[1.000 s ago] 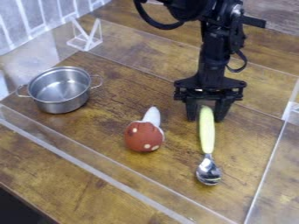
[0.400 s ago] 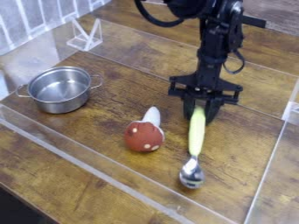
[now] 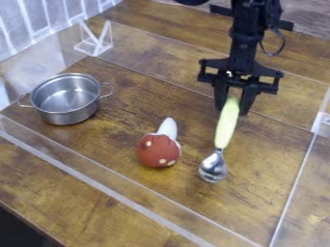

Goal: Move the green spoon to the left

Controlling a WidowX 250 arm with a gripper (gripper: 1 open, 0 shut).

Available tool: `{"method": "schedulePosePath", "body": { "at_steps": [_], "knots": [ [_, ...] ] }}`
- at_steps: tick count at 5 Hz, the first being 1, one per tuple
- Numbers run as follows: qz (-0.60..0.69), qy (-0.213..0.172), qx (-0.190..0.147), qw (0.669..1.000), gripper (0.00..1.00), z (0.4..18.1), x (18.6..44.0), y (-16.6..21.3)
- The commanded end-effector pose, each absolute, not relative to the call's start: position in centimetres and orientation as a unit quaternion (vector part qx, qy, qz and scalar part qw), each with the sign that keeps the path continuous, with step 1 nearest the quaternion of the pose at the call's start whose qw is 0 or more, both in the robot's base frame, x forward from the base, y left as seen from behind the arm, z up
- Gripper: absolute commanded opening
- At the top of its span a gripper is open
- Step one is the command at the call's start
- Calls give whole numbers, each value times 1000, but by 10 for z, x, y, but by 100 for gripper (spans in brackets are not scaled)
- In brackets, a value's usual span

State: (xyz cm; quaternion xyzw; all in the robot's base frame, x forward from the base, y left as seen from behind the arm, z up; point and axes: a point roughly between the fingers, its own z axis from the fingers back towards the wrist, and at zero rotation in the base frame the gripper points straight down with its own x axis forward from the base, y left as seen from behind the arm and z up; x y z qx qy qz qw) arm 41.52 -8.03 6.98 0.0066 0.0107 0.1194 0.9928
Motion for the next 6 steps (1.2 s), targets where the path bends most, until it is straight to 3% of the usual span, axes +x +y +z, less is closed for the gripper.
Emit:
{"method": "schedulePosePath", "body": {
  "at_steps": [1, 4, 6],
  "knots": [
    [113, -35, -13, 993, 0, 114, 425, -67],
    [112, -55, -25, 992, 0, 140, 413, -52],
    [71, -71, -34, 994, 0, 160, 426, -35]
  ]
}}
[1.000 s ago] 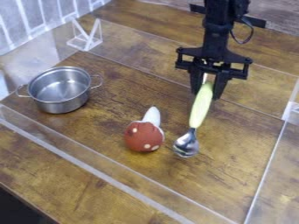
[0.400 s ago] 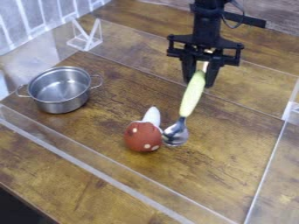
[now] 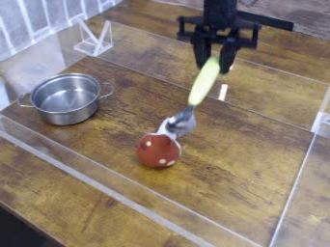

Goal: Move the green spoon to the left

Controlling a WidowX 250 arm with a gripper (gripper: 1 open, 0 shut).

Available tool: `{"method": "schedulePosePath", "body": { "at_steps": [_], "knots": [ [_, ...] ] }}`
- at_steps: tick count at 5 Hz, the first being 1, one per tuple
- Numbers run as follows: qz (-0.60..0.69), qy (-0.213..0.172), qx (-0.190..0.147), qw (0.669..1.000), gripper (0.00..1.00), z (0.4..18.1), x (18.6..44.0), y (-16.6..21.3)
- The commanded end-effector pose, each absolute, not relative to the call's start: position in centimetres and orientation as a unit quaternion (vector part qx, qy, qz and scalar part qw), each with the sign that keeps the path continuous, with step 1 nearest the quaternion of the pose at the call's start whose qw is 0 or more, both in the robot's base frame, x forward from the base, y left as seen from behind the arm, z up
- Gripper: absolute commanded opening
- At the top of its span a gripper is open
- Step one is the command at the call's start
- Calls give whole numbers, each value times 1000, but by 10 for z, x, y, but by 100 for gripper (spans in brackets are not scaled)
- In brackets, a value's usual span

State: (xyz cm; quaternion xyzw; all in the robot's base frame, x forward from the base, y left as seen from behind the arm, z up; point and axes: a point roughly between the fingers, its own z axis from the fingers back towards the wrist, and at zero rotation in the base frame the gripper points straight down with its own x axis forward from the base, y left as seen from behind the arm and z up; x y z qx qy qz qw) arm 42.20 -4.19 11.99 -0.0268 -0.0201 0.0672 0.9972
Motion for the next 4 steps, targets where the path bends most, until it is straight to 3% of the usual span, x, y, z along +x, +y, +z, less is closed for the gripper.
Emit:
{"method": "schedulePosePath", "body": {
  "at_steps": [1, 2, 4],
  "knots": [
    [75, -77, -42, 993, 0, 167, 428, -41],
    [84, -81, -53, 992, 0, 167, 428, -52],
    [167, -97, -59, 979, 0, 151, 402, -55]
  ]
}}
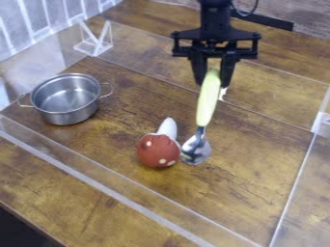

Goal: Move the green spoon to the left

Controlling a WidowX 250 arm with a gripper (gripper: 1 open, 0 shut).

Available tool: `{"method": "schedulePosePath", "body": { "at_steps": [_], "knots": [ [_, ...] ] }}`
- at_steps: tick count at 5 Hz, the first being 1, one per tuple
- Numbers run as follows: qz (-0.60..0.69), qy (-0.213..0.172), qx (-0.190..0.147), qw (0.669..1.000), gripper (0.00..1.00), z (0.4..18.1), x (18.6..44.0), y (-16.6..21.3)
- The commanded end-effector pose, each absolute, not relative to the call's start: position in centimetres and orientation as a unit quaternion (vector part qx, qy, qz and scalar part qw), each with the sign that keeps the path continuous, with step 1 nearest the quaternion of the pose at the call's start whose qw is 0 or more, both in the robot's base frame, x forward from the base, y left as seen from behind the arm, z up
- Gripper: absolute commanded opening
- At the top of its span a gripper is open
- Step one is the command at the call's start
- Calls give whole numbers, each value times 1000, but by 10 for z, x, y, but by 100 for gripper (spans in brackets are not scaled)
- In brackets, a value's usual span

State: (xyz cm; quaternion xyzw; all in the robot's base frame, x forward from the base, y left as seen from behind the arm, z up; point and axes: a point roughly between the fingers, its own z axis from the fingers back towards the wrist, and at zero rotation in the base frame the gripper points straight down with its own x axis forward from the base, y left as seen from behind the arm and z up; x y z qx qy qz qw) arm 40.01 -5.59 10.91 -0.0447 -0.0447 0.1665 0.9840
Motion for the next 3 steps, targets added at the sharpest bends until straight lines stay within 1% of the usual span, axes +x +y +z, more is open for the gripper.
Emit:
{"method": "schedulePosePath", "body": {
  "at_steps": [1, 3],
  "knots": [
    [155, -105, -60, 980, 0, 150, 399, -58],
    [143, -123, -66, 980, 0, 150, 398, -64]
  ]
}}
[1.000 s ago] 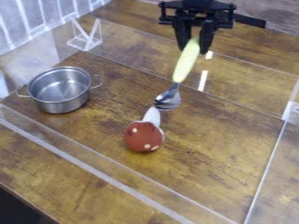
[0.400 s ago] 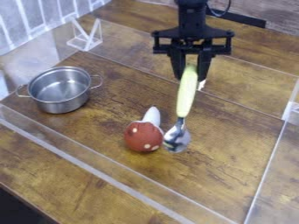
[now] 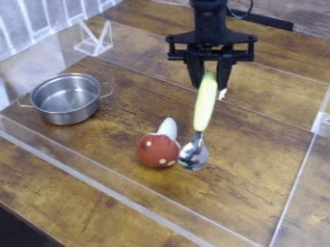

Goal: Move the green spoon to the left

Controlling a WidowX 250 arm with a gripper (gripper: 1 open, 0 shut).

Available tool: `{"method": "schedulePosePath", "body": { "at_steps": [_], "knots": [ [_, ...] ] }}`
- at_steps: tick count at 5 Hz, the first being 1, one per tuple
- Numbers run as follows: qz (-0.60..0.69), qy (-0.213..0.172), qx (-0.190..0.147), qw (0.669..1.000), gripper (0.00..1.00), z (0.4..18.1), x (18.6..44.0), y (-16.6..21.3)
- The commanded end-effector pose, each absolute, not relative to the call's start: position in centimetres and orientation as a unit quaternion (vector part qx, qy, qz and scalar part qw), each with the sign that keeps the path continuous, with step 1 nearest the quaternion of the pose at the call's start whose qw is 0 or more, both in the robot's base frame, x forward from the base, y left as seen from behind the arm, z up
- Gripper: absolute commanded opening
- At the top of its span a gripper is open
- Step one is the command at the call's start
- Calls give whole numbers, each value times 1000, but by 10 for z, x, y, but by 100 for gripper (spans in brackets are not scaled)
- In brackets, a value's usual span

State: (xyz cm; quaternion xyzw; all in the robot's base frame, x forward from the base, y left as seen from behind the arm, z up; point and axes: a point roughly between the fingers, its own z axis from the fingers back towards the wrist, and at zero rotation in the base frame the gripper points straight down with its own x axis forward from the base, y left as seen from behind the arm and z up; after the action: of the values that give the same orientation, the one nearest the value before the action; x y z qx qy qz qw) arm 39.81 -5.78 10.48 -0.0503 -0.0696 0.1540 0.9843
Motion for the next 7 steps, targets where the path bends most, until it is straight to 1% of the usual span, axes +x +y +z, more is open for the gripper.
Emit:
{"method": "schedulePosePath", "body": {
  "at_steps": [1, 3, 4, 5, 7],
  "knots": [
    [136, -133, -68, 979, 0, 157, 402, -71],
    [80, -116, -41, 989, 0, 147, 411, -50],
    [74, -111, -26, 991, 0, 147, 411, -27],
    [54, -104, -12, 993, 0, 141, 411, -3],
    [-16, -100, -3, 995, 0, 107, 405, 27]
  ]
}}
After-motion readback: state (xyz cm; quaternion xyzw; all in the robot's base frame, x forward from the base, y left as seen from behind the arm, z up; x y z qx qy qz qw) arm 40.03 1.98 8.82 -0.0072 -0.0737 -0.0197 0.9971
